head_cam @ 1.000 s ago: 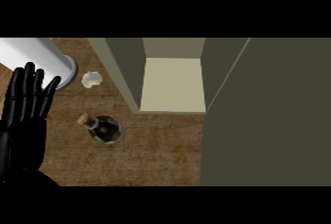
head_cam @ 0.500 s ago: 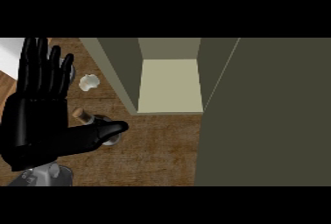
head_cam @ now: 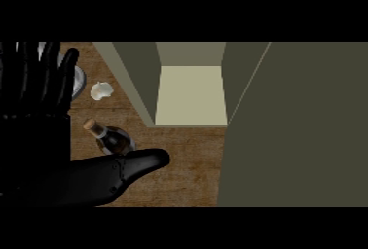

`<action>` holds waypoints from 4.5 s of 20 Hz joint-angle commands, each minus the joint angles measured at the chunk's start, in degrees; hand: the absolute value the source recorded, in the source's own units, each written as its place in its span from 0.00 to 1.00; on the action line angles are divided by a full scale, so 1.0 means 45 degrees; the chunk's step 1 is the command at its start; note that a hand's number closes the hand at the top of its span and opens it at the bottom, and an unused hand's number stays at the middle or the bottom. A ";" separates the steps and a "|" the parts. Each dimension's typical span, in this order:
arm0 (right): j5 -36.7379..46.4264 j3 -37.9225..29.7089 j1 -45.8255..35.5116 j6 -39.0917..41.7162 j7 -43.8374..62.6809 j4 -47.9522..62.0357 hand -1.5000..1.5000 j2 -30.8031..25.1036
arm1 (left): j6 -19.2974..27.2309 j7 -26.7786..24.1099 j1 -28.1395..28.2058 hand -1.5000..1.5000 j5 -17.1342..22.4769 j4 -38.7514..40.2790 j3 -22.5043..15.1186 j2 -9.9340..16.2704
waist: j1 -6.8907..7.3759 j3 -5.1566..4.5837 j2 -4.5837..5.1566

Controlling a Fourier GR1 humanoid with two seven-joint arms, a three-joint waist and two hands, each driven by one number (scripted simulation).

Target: Pick up the wine, place it into the cabinet and close the cabinet

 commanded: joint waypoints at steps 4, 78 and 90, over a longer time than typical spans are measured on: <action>-0.0533 -0.0089 -0.1140 -0.0706 0.1870 -0.0987 0.00 0.0098 | 0.0505 0.3470 -0.2104 0.00 -0.2549 -0.0738 -0.0598 -0.0038 | 0.0048 -0.0006 0.0006; -0.1372 -0.3008 0.0210 0.0847 0.1632 -0.1790 0.00 0.0140 | -0.1474 -0.6449 0.5038 0.00 0.2071 0.4756 0.3091 -0.0032 | -0.0086 -0.0017 0.0039; -0.0958 -0.2612 -0.0174 0.1117 0.1740 -0.1266 0.00 0.0627 | -0.2005 -0.8675 0.5802 0.00 0.3110 0.6903 0.3875 -0.0032 | -0.0042 -0.0014 0.0047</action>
